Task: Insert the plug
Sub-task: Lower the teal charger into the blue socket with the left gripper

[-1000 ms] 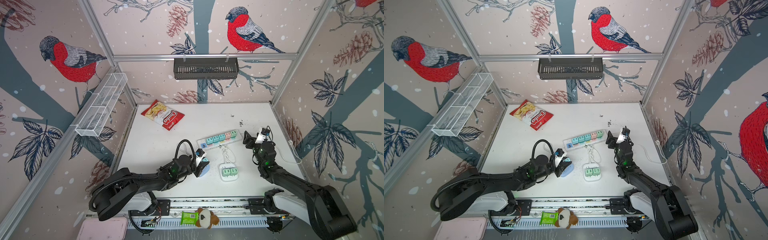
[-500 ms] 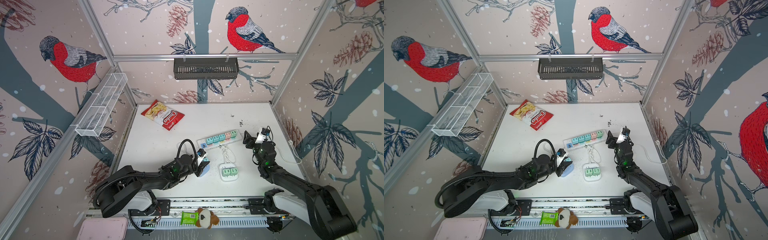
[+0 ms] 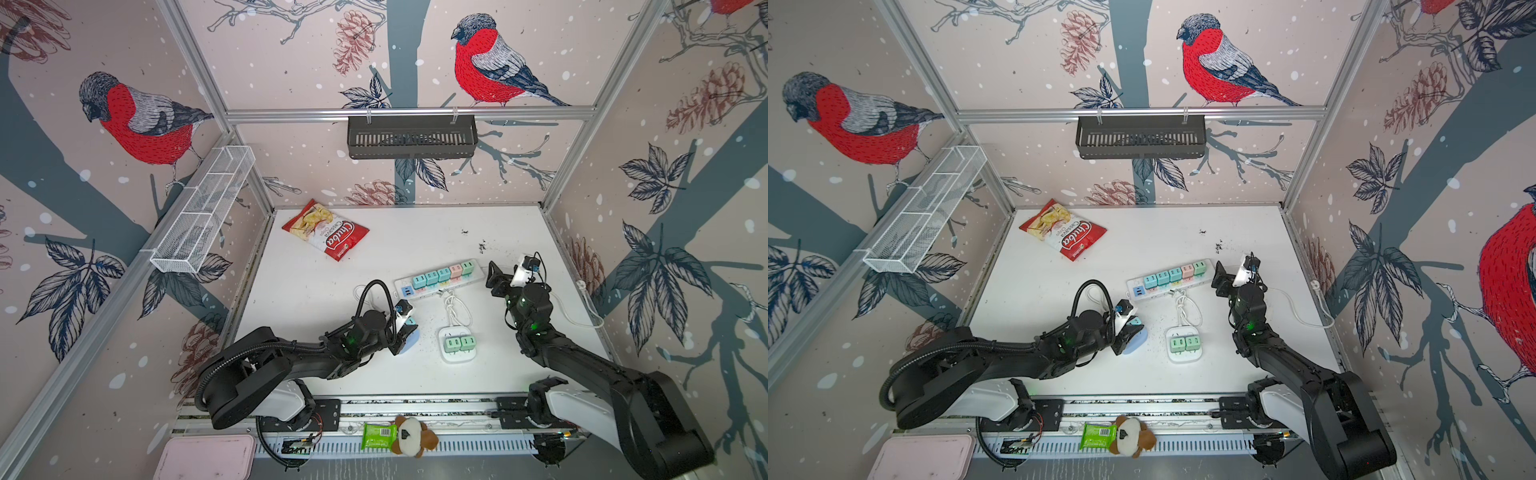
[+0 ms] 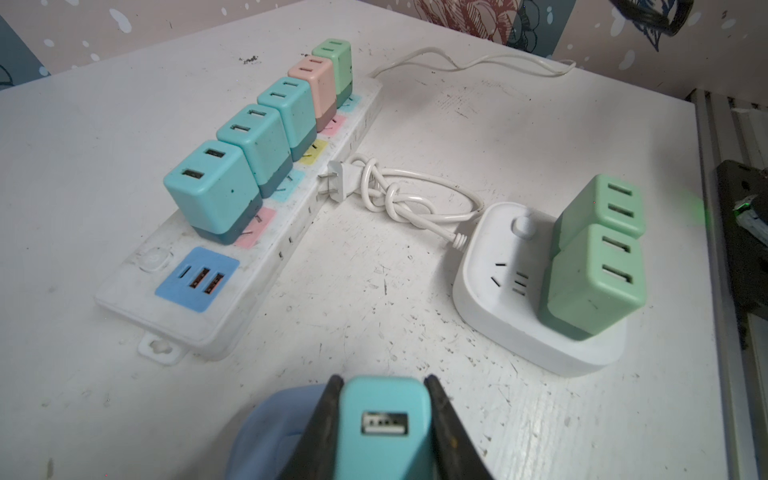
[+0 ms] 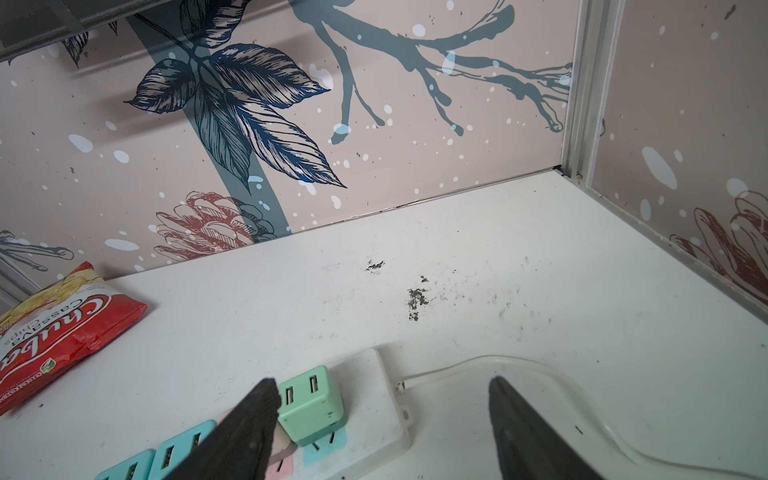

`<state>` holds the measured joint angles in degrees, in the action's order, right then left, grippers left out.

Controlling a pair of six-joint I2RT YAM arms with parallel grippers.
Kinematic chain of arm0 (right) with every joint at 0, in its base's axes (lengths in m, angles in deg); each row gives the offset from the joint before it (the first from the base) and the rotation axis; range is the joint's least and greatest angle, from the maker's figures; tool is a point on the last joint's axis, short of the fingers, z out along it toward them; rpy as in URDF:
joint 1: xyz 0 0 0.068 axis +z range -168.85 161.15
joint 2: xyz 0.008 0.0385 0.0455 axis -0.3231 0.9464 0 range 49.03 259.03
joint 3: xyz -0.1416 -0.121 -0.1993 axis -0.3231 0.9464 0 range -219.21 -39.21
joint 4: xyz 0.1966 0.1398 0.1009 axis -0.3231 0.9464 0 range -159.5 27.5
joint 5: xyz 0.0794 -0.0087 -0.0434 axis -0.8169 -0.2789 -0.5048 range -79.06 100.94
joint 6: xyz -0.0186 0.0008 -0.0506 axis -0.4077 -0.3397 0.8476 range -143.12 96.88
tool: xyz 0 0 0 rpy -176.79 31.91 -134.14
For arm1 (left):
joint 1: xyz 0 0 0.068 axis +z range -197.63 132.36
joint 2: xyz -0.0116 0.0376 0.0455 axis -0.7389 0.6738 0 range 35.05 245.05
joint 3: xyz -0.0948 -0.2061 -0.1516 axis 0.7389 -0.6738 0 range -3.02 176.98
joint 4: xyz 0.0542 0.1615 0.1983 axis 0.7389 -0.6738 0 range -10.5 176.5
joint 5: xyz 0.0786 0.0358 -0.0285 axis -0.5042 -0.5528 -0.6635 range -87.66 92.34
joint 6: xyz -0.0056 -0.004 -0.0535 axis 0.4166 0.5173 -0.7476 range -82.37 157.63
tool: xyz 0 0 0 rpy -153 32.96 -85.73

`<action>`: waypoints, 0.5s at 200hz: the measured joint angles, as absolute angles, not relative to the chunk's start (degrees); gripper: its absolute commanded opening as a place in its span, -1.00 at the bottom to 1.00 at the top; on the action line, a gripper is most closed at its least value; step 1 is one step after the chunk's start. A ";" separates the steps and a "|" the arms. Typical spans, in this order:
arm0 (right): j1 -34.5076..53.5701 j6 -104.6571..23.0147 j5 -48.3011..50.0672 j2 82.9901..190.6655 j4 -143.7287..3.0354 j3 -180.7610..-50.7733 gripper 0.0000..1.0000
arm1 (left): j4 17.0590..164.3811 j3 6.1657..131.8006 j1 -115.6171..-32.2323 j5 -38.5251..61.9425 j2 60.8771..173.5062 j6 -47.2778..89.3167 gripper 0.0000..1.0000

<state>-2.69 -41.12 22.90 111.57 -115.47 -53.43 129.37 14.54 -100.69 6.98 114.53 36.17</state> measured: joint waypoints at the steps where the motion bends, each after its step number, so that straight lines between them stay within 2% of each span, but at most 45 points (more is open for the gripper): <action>1: -2.69 -41.12 22.90 111.57 -115.47 -53.43 0.59 | 129.46 14.50 -100.69 6.98 114.53 36.17 -1.00; 100: -2.64 -41.12 22.90 111.40 -115.45 -53.39 0.58 | 135.43 14.35 -100.87 5.39 119.17 37.05 -1.00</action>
<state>-2.64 -41.12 22.90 111.40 -115.45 -53.39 135.43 14.35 -100.87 5.39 119.17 37.05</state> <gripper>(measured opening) 0.793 0.292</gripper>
